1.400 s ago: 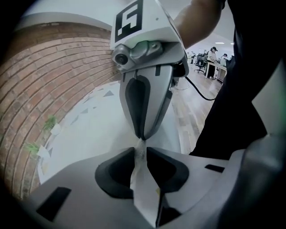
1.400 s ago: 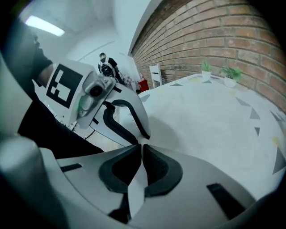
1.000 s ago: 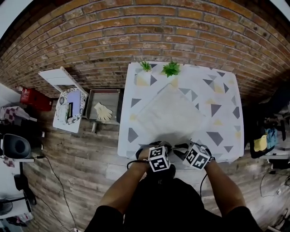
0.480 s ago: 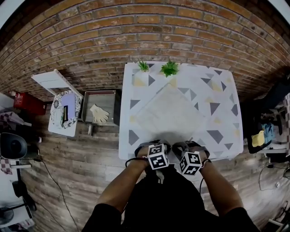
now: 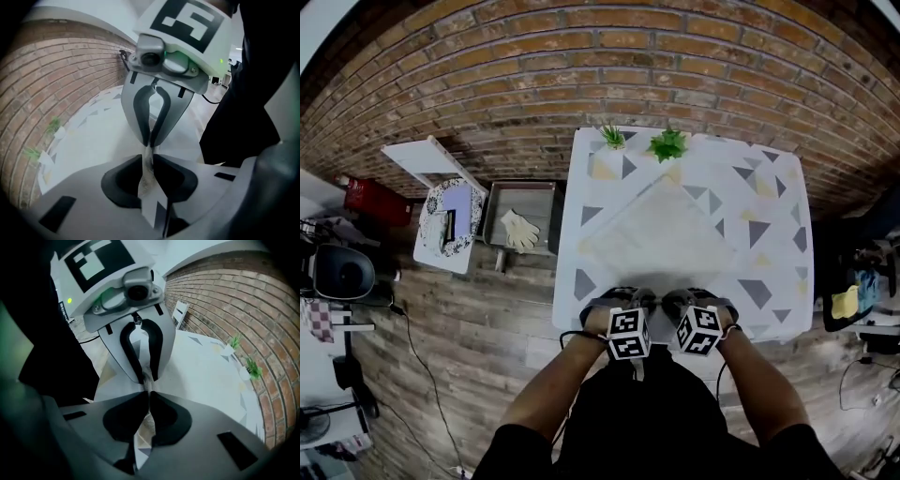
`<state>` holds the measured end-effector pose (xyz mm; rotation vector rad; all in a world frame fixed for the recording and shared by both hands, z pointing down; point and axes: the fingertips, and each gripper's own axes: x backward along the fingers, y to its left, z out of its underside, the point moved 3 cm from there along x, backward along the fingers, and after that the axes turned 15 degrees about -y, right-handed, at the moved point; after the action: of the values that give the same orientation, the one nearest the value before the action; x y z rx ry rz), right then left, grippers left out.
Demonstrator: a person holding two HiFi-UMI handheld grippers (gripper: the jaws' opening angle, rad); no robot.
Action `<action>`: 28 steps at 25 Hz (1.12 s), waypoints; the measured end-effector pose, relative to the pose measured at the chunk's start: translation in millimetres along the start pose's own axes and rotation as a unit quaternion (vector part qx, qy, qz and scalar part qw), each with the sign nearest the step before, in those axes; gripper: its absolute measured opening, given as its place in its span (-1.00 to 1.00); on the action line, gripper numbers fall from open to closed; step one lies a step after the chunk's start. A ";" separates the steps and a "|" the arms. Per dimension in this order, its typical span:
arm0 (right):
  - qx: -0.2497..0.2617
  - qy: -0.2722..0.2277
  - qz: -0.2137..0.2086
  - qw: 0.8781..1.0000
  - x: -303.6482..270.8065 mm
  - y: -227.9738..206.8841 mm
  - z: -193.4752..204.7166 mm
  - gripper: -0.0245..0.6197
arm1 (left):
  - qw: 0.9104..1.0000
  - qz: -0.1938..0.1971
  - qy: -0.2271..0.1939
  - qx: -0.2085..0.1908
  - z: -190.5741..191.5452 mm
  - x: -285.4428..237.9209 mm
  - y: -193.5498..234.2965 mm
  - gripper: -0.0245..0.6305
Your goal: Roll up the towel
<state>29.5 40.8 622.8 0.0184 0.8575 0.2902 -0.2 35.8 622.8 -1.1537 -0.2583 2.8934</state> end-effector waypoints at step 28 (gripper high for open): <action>-0.071 -0.013 -0.081 0.994 8.0 18.9 3.8 -0.81 | 0.999 0.048 0.009 0.009 -8.7 -3.9 -24.1 -0.78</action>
<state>32.6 61.4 621.8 -0.1780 0.8056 0.1975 7.5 60.6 623.1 -1.2217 -0.1808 2.9581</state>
